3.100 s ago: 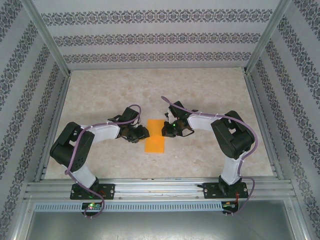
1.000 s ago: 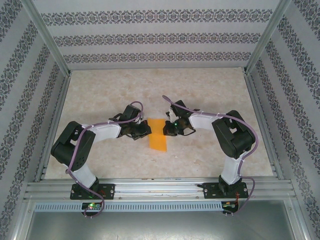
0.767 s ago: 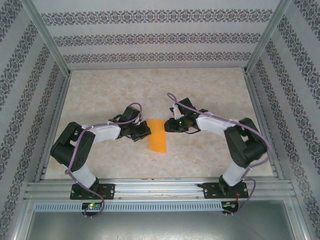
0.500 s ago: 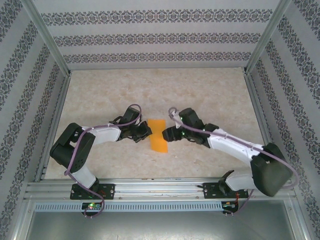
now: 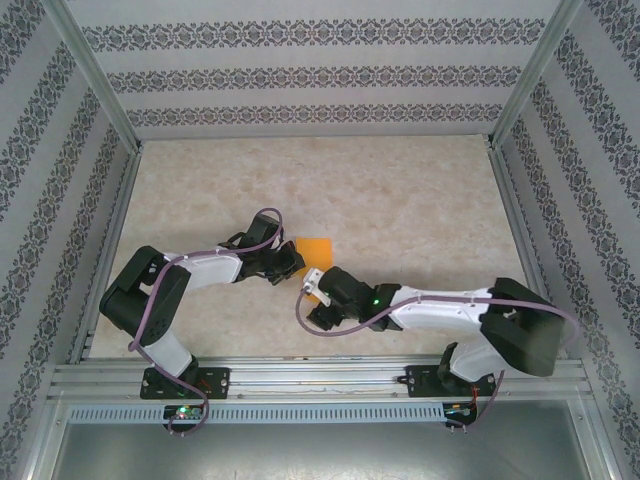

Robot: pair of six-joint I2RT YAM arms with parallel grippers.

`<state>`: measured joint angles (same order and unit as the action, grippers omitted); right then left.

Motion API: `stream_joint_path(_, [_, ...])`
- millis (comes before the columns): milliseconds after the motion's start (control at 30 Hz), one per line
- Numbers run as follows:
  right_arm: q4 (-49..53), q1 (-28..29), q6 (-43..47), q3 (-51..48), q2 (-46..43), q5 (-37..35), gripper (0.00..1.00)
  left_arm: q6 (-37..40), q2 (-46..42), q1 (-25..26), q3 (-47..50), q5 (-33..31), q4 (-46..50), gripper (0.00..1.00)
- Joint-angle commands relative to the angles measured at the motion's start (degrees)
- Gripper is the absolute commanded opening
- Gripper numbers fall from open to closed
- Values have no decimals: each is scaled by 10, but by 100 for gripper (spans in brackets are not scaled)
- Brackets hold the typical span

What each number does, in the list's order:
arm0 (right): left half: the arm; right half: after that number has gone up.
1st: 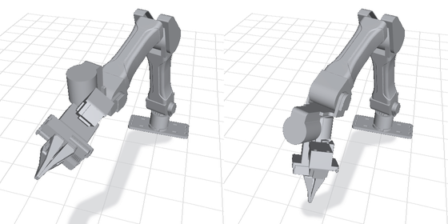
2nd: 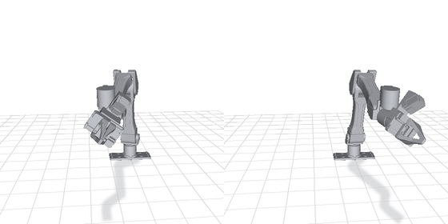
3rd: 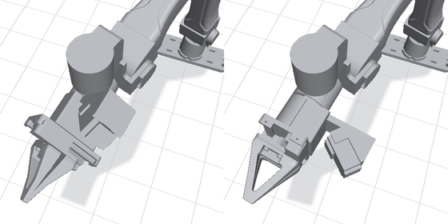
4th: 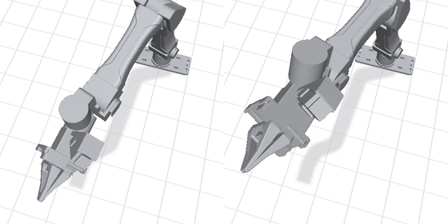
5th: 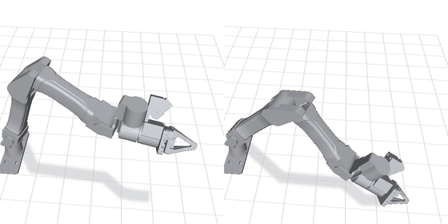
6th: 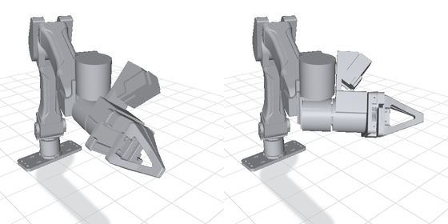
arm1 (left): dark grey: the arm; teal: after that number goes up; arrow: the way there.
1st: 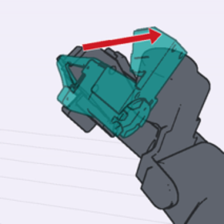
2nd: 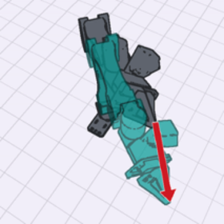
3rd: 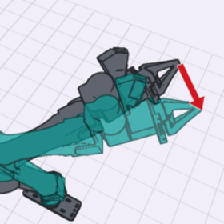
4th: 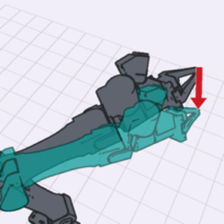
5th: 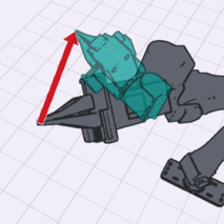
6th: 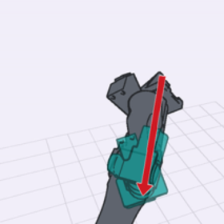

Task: Fold a paper plane with a square sheet of paper (fold left side to right side)
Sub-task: Third fold the triangle at the center of the table.

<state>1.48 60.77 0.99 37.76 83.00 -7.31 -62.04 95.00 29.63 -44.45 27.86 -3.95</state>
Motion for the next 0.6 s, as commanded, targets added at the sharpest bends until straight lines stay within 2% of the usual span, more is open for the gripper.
stream_joint_path(0, [-9,9,29,37,32,-52,78,-8,-10,7,3,1,-14,1])
stream_joint_path(133, [-9,9,25,64,66,-66,76,-4,-9,7,0,0,-9,1])
stream_joint_path(267, [-9,10,22,85,89,-69,66,-2,-8,8,-1,2,-11,1])
stream_joint_path(433, [-1,10,13,86,87,-56,44,3,-4,7,-2,0,-11,2])
stream_joint_path(567, [14,5,-10,79,83,-19,22,10,-2,6,-9,6,-10,9])
